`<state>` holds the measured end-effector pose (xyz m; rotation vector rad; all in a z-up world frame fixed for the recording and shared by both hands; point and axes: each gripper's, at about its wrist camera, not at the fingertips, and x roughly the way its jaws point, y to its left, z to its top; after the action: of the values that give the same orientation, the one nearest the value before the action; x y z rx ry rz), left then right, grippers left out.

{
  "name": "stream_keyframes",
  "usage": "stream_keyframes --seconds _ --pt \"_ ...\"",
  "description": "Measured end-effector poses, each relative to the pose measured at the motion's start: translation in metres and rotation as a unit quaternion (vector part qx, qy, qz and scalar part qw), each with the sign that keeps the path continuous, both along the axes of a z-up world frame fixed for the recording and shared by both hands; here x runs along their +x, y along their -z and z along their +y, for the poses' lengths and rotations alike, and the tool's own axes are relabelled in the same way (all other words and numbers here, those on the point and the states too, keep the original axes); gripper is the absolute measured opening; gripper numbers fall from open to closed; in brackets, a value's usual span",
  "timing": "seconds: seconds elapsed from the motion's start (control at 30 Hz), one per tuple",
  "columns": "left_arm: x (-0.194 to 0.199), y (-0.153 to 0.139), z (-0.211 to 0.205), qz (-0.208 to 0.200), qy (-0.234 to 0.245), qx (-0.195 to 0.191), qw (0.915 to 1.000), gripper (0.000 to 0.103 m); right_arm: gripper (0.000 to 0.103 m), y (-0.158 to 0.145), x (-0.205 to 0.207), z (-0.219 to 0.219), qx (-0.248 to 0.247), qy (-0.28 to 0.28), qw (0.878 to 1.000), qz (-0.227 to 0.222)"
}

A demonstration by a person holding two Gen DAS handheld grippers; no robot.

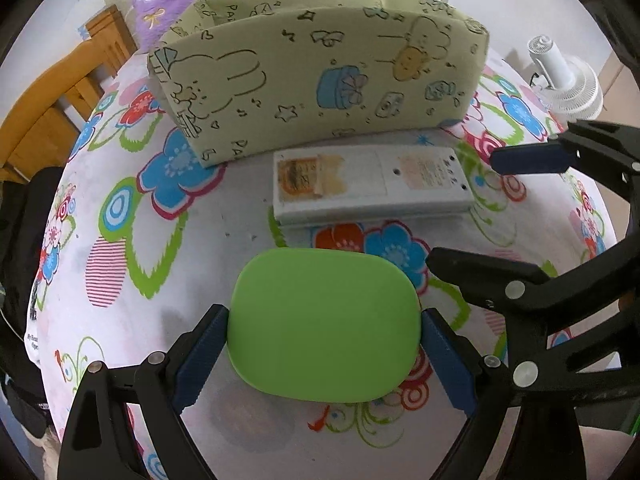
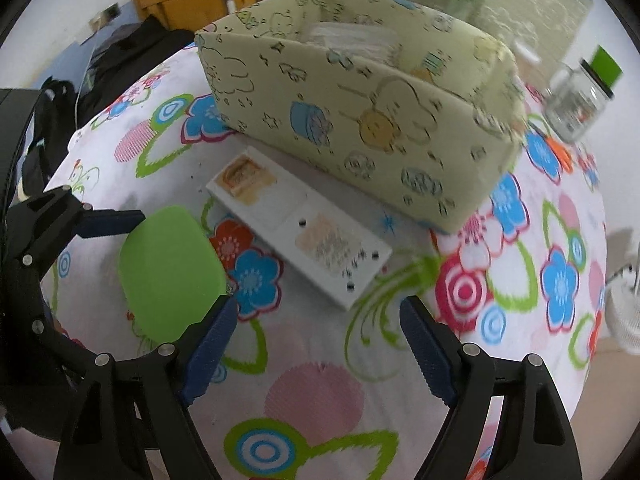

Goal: Organize rigid objects
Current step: 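Close the right tool on the white rectangular remote while the left tool holds the soap box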

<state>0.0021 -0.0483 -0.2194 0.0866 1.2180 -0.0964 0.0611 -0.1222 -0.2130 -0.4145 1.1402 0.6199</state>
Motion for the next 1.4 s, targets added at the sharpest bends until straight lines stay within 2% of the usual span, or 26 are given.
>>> stream_keyframes --seconds 0.43,0.7,1.03,1.27,1.4 --pt "0.018 0.007 0.012 0.017 -0.003 0.01 0.9998 0.095 0.08 0.01 0.017 0.034 -0.04 -0.115 0.993 -0.013" --pt "0.026 0.007 0.017 0.023 0.014 0.017 0.9995 0.095 0.077 0.019 0.028 0.048 -0.041 -0.138 0.99 -0.005" --pt "0.036 0.011 0.035 0.03 0.015 0.013 0.9994 0.095 0.074 0.029 0.036 0.061 -0.015 -0.15 0.988 0.019" --pt "0.04 0.012 0.042 0.03 0.011 0.012 0.9994 0.095 0.056 0.025 0.027 0.053 -0.011 -0.16 0.987 0.014" --pt "0.043 0.012 0.04 0.029 0.014 0.015 0.9994 0.095 0.051 0.022 0.023 0.046 -0.015 -0.142 0.99 0.018"
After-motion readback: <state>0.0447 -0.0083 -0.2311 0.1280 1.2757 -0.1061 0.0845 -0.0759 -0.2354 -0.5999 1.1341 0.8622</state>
